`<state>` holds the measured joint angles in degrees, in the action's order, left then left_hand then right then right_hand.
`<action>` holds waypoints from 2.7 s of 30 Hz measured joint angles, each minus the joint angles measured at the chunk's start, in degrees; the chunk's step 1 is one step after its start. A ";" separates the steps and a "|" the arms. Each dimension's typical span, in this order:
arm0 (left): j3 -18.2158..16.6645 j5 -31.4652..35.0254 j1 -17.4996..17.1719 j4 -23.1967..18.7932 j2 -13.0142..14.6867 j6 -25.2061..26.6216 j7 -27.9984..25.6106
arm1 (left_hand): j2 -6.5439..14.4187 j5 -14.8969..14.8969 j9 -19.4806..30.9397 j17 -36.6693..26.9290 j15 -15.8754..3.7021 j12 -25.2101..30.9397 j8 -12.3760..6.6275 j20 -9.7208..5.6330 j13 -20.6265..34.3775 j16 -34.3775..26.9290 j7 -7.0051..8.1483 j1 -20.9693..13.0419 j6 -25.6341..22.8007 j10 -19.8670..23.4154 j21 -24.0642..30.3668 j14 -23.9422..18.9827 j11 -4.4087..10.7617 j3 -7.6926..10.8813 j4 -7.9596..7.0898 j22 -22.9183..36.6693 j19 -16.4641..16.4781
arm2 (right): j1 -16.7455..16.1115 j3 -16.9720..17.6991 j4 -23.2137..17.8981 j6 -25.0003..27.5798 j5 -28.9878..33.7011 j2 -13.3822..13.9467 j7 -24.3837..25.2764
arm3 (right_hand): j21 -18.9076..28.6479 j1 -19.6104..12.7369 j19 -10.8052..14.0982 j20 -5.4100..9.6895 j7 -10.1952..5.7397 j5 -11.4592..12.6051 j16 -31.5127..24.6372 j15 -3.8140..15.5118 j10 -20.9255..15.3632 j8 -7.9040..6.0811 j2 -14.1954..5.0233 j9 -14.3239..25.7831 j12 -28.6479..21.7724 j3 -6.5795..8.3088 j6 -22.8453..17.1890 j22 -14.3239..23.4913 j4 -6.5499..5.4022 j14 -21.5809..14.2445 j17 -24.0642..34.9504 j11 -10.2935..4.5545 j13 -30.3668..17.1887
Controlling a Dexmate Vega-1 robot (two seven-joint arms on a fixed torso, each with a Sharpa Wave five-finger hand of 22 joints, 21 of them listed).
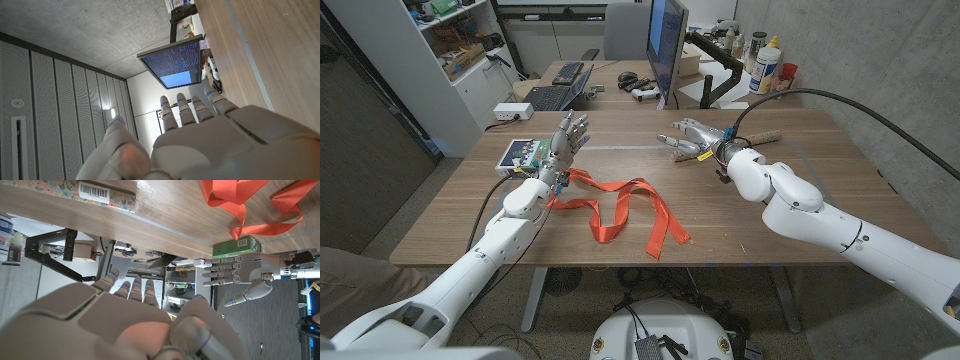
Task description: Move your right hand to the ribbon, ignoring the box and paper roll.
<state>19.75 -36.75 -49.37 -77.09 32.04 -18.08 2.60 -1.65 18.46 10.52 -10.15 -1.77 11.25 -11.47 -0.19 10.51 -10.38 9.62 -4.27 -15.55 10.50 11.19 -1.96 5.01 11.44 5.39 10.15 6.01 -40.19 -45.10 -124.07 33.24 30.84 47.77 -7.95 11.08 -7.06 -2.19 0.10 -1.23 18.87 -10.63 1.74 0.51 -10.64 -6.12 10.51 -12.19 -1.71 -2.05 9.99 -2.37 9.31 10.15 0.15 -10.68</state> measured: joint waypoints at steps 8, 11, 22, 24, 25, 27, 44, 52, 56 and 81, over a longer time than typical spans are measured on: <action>-0.02 0.22 0.26 0.30 -0.11 -0.05 -0.36 | 0.00 0.00 0.00 0.00 -0.30 0.00 0.00 0.00 0.00 0.00 0.00 0.00 0.00 0.00 0.00 0.30 0.00 0.00 0.00 0.00 0.00 | -0.17 -0.34 0.16 -1.27 2.26 -1.30 -1.71 | 0.00 0.00 0.00 0.00 0.00 0.22 0.00 0.32 -0.09 0.00 0.00 0.00 0.00 -0.01 0.00 0.00 0.01 -0.32 0.00 0.08 0.00; -0.02 0.34 0.48 0.61 -0.17 -0.05 -0.47 | 0.00 0.00 0.00 0.00 -0.30 0.00 0.00 0.00 0.00 0.00 0.00 0.00 0.00 0.00 0.00 0.30 0.00 0.00 0.00 0.00 0.00 | -0.08 -0.54 0.49 -1.95 3.03 -1.79 -2.22 | 0.00 0.00 0.00 0.00 0.00 0.21 0.00 0.32 0.22 0.00 0.00 0.00 0.00 -0.24 0.00 0.00 0.24 -0.32 0.00 0.39 0.00; 0.22 0.64 1.31 1.77 -0.54 -0.04 -0.52 | 0.00 0.00 0.00 0.00 -0.30 0.00 0.00 0.00 0.00 0.00 0.00 0.00 0.00 0.00 0.00 0.30 0.00 0.00 -0.01 0.00 0.00 | 0.32 -1.29 1.68 -3.21 6.02 -3.44 -4.42 | 0.00 -0.97 0.00 0.00 0.53 0.42 0.00 0.32 0.52 0.00 0.97 0.00 0.00 -0.14 0.53 0.00 0.68 -0.32 0.00 0.69 0.00; 0.24 0.66 1.37 1.80 -0.55 -0.03 -0.53 | 0.00 0.00 0.00 0.00 -0.30 0.00 0.00 0.00 0.00 0.00 0.00 0.00 0.00 0.00 0.00 0.30 0.00 0.00 -0.01 0.00 0.00 | 0.42 -1.53 1.86 -3.29 6.60 -3.94 -4.83 | 0.00 -1.14 -0.01 0.00 0.53 0.64 0.00 0.32 0.52 0.00 1.14 0.00 0.00 -0.15 0.53 0.00 0.82 -0.32 0.00 0.69 0.00; 0.24 0.66 1.43 1.85 -0.55 -0.01 -0.52 | 0.00 0.00 0.00 0.00 -0.30 0.00 0.00 0.00 0.00 0.00 0.00 0.00 0.00 0.00 0.00 0.30 0.00 0.00 -0.01 0.00 0.00 | 0.43 -1.56 1.87 -3.31 6.67 -4.00 -4.88 | 0.00 -1.44 -0.01 0.00 0.66 0.64 0.04 0.32 0.52 0.00 1.44 0.00 0.00 0.01 0.66 0.00 0.97 -0.32 0.00 0.69 0.00; 0.26 0.66 1.47 1.96 -0.55 0.04 -0.52 | 0.00 0.00 0.00 0.00 -0.30 0.00 0.00 0.00 0.00 0.00 0.00 0.00 0.00 0.00 0.00 0.29 0.00 0.00 -0.01 0.00 0.00 | 0.47 -1.73 1.95 -3.43 7.50 -4.42 -5.51 | 0.00 -1.44 -0.01 0.00 0.75 0.64 0.27 0.32 0.76 0.00 1.44 0.00 0.00 0.08 0.75 0.00 1.04 -0.32 0.00 0.91 0.00; 0.34 0.52 1.76 2.31 -0.24 0.28 0.46 | 0.00 0.00 0.00 0.00 -0.29 0.00 0.00 -0.23 0.00 0.00 0.00 0.00 0.00 -0.30 0.00 0.29 -0.31 0.01 -0.01 0.00 -0.23 | 0.99 -2.35 2.64 -5.43 10.28 -6.75 -8.32 | 0.00 -3.03 -0.25 -0.24 0.94 1.06 0.27 0.32 0.94 0.00 1.07 0.00 0.00 0.73 0.94 0.00 2.15 -0.31 0.00 1.10 0.00; 0.29 0.34 1.77 2.23 -0.14 0.18 0.66 | 0.00 0.00 0.00 0.00 -0.29 0.00 0.00 -0.22 0.00 0.00 0.00 0.00 -0.01 -0.30 0.00 0.29 -0.31 0.01 -0.01 0.00 -0.23 | 1.05 -2.60 3.50 -7.23 10.74 -7.76 -8.54 | 0.00 -3.26 -0.43 -0.42 0.62 1.06 0.27 0.10 0.94 0.00 0.84 0.00 0.00 0.79 1.25 0.00 2.22 -0.10 0.00 1.09 0.00; 0.24 0.27 1.59 1.89 -0.09 0.16 0.66 | 0.00 0.00 0.00 0.00 -0.07 0.00 0.00 -0.22 0.00 0.00 0.00 0.00 0.00 -0.30 0.00 0.51 -0.31 0.01 -0.01 0.00 -0.23 | 1.05 -2.80 4.10 -8.16 10.76 -8.25 -8.52 | 0.00 -3.26 -0.43 -0.42 0.63 1.06 0.26 0.32 1.30 0.00 0.84 0.00 0.00 0.79 1.24 0.00 2.22 0.12 0.00 1.21 0.00; -0.09 0.51 -0.07 -0.41 0.48 0.51 -1.15 | 0.00 0.22 0.00 0.00 0.01 0.00 0.00 -0.21 0.00 0.00 0.00 0.00 -0.01 -0.30 0.00 0.59 -0.30 -0.23 0.23 0.00 -0.22 | 1.76 -3.58 7.59 -13.09 8.59 -10.05 -9.54 | 0.00 -1.69 -1.05 -0.61 0.62 1.06 0.26 0.31 2.81 0.00 0.67 0.00 0.45 -0.01 3.29 0.00 1.41 0.11 0.13 1.30 0.00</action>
<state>19.66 -36.24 -49.44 -77.50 32.52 -17.58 1.45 -1.65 18.68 10.52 -10.15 -1.76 11.25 -11.47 -0.40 10.51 -10.38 9.63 -4.27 -15.55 10.20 11.19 -1.36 4.71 11.21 5.61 10.15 5.79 -38.43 -48.68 -116.48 20.15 39.43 37.73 -17.48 11.08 -8.76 -3.25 -0.51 -0.61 19.92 -10.37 2.06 3.32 -10.64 -5.44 10.51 -11.74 -1.72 1.25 9.99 -0.96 9.42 10.28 1.45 -10.68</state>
